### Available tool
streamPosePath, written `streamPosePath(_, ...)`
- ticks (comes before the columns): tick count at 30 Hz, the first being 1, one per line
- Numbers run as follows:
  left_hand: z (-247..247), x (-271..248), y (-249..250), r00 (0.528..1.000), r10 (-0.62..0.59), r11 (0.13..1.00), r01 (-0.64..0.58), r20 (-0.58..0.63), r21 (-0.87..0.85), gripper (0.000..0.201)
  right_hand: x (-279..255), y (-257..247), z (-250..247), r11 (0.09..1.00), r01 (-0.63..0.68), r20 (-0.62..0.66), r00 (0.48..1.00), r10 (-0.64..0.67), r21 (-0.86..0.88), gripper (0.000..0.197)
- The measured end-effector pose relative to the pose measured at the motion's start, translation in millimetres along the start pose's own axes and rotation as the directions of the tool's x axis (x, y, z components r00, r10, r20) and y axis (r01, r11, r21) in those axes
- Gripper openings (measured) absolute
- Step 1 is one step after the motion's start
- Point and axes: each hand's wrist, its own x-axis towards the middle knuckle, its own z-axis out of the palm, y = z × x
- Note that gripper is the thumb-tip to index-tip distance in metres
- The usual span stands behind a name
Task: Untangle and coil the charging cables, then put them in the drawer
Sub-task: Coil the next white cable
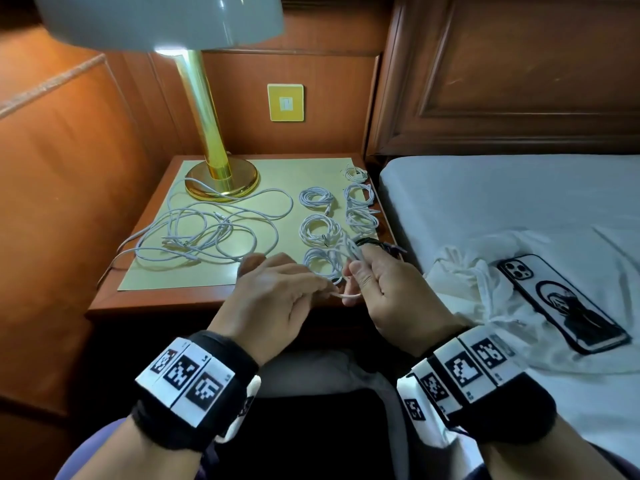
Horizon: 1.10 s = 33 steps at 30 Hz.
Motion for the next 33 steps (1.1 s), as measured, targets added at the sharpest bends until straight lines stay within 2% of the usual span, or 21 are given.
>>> streamPosePath(2,-2,2,-4,0.996,-0.043,0.999,0.042,-0.076,-0.015,0.015,0,-2,2,0.998,-0.046,0.065,0.997,0.043,0.044,0.023)
streamPosePath(5,-1,2,-7,0.990,-0.060,0.998,0.059,-0.129,-0.016,0.011,2,-4,7,0.977,-0.072,0.118,0.992,0.049,0.200,0.025)
streamPosePath(9,3,3,-10,0.977,-0.024,1.000,0.026,-0.210,0.006,0.011,7,-7,11,0.875,-0.192,0.155,0.979,0.135,0.444,0.031)
streamPosePath(14,6,4,-14,0.963,-0.010,0.999,0.021,-0.269,0.039,0.011,5,-9,10,0.851,-0.207,0.208,0.971,0.118,0.482,0.038)
streamPosePath(17,10,4,-15,0.947,-0.111,0.993,0.114,-0.301,-0.007,0.018,6,-11,12,0.842,-0.166,0.207,0.976,0.066,0.513,0.042)
streamPosePath(20,11,7,-9,0.933,-0.215,0.965,0.157,-0.289,-0.210,0.017,7,-13,11,0.776,-0.181,0.209,0.976,0.066,0.604,0.045)
streamPosePath(22,11,7,-5,0.908,-0.386,0.853,0.284,-0.163,-0.438,0.017,6,-14,11,0.744,-0.183,0.205,0.977,0.063,0.642,0.045)
streamPosePath(24,13,7,-1,0.847,-0.532,0.633,0.412,0.018,-0.655,0.016,6,-17,11,0.739,-0.174,0.200,0.978,0.054,0.650,0.045)
streamPosePath(26,14,8,4,0.805,-0.575,0.379,0.420,0.145,-0.825,0.017,7,-20,12,0.738,-0.161,0.195,0.980,0.041,0.655,0.050)
streamPosePath(28,15,9,9,0.783,-0.567,0.134,0.392,0.254,-0.910,0.028,9,-20,13,0.737,-0.150,0.175,0.984,0.044,0.660,0.050)
streamPosePath(29,15,9,10,0.783,-0.556,0.084,0.385,0.277,-0.919,0.030,9,-18,13,0.752,-0.138,0.153,0.987,0.049,0.644,0.048)
streamPosePath(30,16,9,10,0.788,-0.548,0.085,0.386,0.280,-0.919,0.030,9,-17,12,0.783,-0.125,0.129,0.990,0.058,0.609,0.047)
streamPosePath(33,19,8,5,0.801,-0.544,0.146,0.383,0.249,-0.912,0.022,6,-17,9,0.899,-0.085,0.036,0.996,0.077,0.429,0.051)
